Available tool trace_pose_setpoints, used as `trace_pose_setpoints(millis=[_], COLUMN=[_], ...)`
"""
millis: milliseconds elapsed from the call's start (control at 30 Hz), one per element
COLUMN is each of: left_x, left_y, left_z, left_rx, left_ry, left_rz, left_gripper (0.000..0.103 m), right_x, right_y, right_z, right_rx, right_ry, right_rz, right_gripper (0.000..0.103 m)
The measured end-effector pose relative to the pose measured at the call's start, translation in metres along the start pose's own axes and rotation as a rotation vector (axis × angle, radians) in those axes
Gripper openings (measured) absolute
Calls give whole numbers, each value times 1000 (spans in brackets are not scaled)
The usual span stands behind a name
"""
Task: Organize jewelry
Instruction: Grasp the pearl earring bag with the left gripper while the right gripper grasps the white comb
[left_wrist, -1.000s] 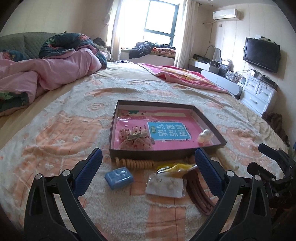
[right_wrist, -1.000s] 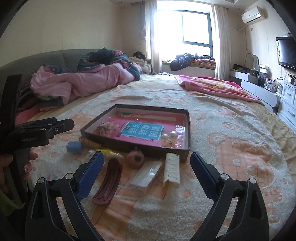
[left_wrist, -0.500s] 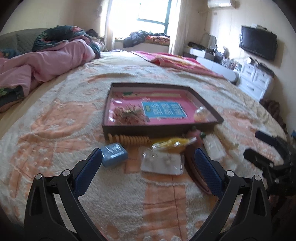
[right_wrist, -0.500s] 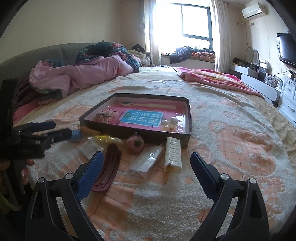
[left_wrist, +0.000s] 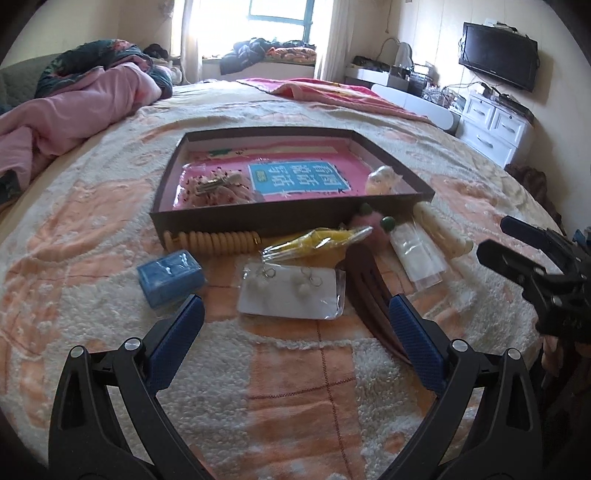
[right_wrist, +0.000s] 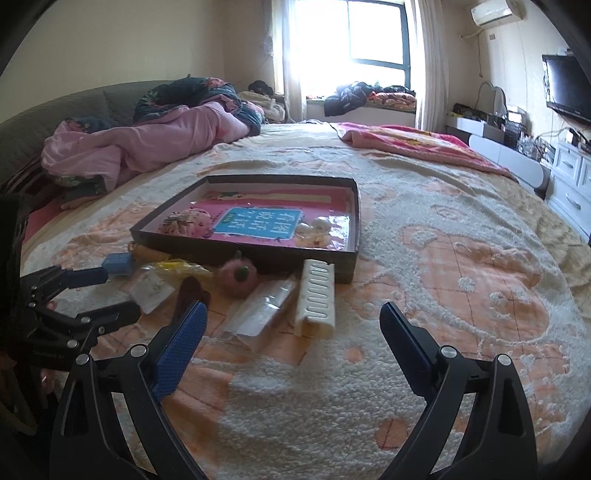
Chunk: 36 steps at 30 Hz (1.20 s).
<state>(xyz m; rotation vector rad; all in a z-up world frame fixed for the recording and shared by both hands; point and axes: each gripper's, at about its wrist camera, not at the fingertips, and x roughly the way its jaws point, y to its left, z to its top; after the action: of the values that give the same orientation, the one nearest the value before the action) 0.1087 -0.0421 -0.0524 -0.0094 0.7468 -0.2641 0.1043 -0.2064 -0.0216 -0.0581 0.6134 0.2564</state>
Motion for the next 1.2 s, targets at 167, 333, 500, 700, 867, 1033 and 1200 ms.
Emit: trace_pose_setpoints(millis=[167, 333, 500, 700, 867, 1033, 1200], left_x=[10, 21, 28, 31, 29, 17, 1], left_y=[2, 3, 2, 3, 1, 0, -2], left_z=[-1, 1, 3, 3, 3, 4, 9], left_rx=[-19, -29, -32, -32, -26, -31, -35], left_ry=[15, 20, 27, 35, 37, 21, -16], left_rz=[-3, 3, -3, 4, 9, -15, -36], left_gripper=[91, 84, 69, 58, 57, 57, 57], right_x=[16, 37, 51, 51, 41, 28, 12], right_y=[-11, -23, -26, -24, -28, -33, -31], right_z=[-1, -3, -6, -6, -3, -2, 3], right_rx=[41, 89, 108, 102, 112, 125, 112], right_ry=[36, 97, 137, 137, 100, 65, 10], right_rz=[-11, -13, -6, 0, -16, -28, -28], right_gripper=[85, 69, 44, 27, 26, 26, 26])
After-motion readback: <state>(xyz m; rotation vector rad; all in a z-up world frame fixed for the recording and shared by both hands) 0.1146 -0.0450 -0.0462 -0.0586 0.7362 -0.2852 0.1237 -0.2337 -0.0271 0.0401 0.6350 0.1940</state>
